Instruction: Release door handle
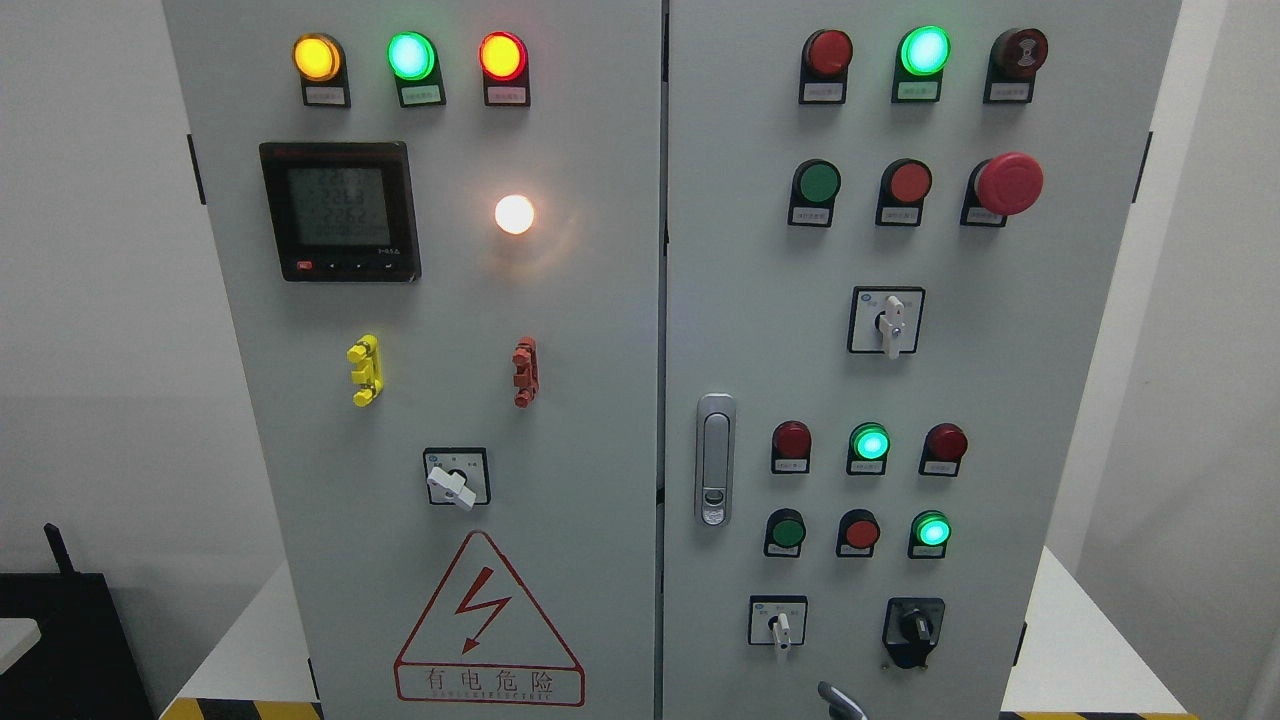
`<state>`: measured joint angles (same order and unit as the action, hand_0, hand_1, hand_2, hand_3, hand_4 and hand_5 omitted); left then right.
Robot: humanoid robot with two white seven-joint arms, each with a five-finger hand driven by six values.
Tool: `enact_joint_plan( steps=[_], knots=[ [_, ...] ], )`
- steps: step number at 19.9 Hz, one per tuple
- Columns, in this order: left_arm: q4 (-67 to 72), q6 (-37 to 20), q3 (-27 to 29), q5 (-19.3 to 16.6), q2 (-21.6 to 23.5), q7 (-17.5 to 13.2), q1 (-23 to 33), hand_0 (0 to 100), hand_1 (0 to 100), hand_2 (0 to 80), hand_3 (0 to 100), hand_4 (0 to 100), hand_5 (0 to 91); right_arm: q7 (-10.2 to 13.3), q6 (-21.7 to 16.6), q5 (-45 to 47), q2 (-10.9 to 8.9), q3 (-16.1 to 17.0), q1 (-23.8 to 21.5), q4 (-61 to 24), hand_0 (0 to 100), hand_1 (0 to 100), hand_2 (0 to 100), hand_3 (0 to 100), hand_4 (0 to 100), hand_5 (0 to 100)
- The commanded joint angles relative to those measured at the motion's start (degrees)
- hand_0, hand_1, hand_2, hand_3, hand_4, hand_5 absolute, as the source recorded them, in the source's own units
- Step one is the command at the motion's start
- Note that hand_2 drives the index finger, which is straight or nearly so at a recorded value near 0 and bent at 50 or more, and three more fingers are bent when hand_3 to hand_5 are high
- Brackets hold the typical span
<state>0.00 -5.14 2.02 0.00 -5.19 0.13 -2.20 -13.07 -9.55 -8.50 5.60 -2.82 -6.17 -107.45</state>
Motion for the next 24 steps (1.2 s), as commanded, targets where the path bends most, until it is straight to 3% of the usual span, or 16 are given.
enact_joint_plan(
  steps=[1, 3, 4, 6, 7, 8, 10, 12, 14, 15, 16, 19, 21, 24],
  knots=[
    [-0.5, 0.0, 0.0, -1.6, 0.0, 0.0, 0.0, 12, 39, 0.0, 0, 0, 0.0, -0.1, -4.2, -9.0, 0.03, -1.3, -0.2, -0.7, 38, 17, 0, 23, 23, 17],
    [-0.5, 0.0, 0.0, -1.6, 0.0, 0.0, 0.0, 12, 39, 0.0, 0, 0, 0.0, 0.3, -9.0, -15.5, 0.12, -1.2, -0.2, -0.6, 40, 19, 0, 33, 31, 23],
    [-0.5, 0.0, 0.0, -1.6, 0.0, 0.0, 0.0, 12, 39, 0.0, 0, 0, 0.0, 1.7, -10.6, -19.1, 0.03, -1.2, -0.2, -0.6, 41, 20, 0, 38, 33, 28],
    [-0.5, 0.0, 0.0, -1.6, 0.0, 0.0, 0.0, 12, 39, 0.0, 0, 0, 0.0, 7.7, -11.4, -27.7, 0.03, -1.4, 0.5, -0.6, 40, 24, 0, 43, 37, 36],
    [-0.5, 0.0, 0.0, -1.6, 0.0, 0.0, 0.0, 12, 39, 0.0, 0, 0, 0.0, 10.9, -11.2, -32.3, 0.12, -1.5, 1.2, -0.6, 39, 29, 0, 50, 45, 51],
    [-0.5, 0.0, 0.0, -1.6, 0.0, 0.0, 0.0, 12, 39, 0.0, 0, 0, 0.0, 13.6, -10.9, -36.9, 0.55, -1.8, 2.5, -0.4, 39, 30, 0, 53, 49, 57],
    [-0.5, 0.0, 0.0, -1.6, 0.0, 0.0, 0.0, 12, 39, 0.0, 0, 0, 0.0, 17.4, -9.9, -44.4, 1.60, -2.2, 5.2, 1.1, 39, 36, 0, 69, 64, 78],
    [-0.5, 0.0, 0.0, -1.6, 0.0, 0.0, 0.0, 12, 39, 0.0, 0, 0, 0.0, 21.7, -6.9, -49.5, 1.87, -3.1, 7.9, 2.4, 38, 38, 0, 80, 76, 90],
    [-0.5, 0.0, 0.0, -1.6, 0.0, 0.0, 0.0, 12, 39, 0.0, 0, 0, 0.0, 28.9, -5.5, -51.5, 1.87, -5.6, 9.4, 4.0, 38, 38, 0, 89, 84, 95],
    [-0.5, 0.0, 0.0, -1.6, 0.0, 0.0, 0.0, 12, 39, 0.0, 0, 0, 0.0, 31.8, -5.1, -52.0, 1.87, -7.2, 10.5, 5.0, 38, 38, 0, 98, 90, 96],
    [-0.5, 0.0, 0.0, -1.6, 0.0, 0.0, 0.0, 12, 39, 0.0, 0, 0, 0.0, 33.1, -4.1, -53.2, 1.96, -9.0, 10.8, 5.4, 38, 37, 4, 100, 97, 97],
    [-0.5, 0.0, 0.0, -1.6, 0.0, 0.0, 0.0, 12, 39, 0.0, 0, 0, 0.0, 32.8, 3.3, -59.7, 1.96, -12.6, 11.4, 5.4, 39, 37, 10, 100, 100, 99],
    [-0.5, 0.0, 0.0, -1.6, 0.0, 0.0, 0.0, 12, 39, 0.0, 0, 0, 0.0, 30.7, 5.8, -61.6, 1.96, -15.4, 11.8, 5.5, 39, 37, 10, 100, 100, 99],
    [-0.4, 0.0, 0.0, -1.6, 0.0, 0.0, 0.0, 12, 39, 0.0, 0, 0, 0.0, 28.5, 8.2, -64.6, 1.87, -16.7, 13.1, 6.7, 40, 37, 11, 100, 100, 100]
  ],
)
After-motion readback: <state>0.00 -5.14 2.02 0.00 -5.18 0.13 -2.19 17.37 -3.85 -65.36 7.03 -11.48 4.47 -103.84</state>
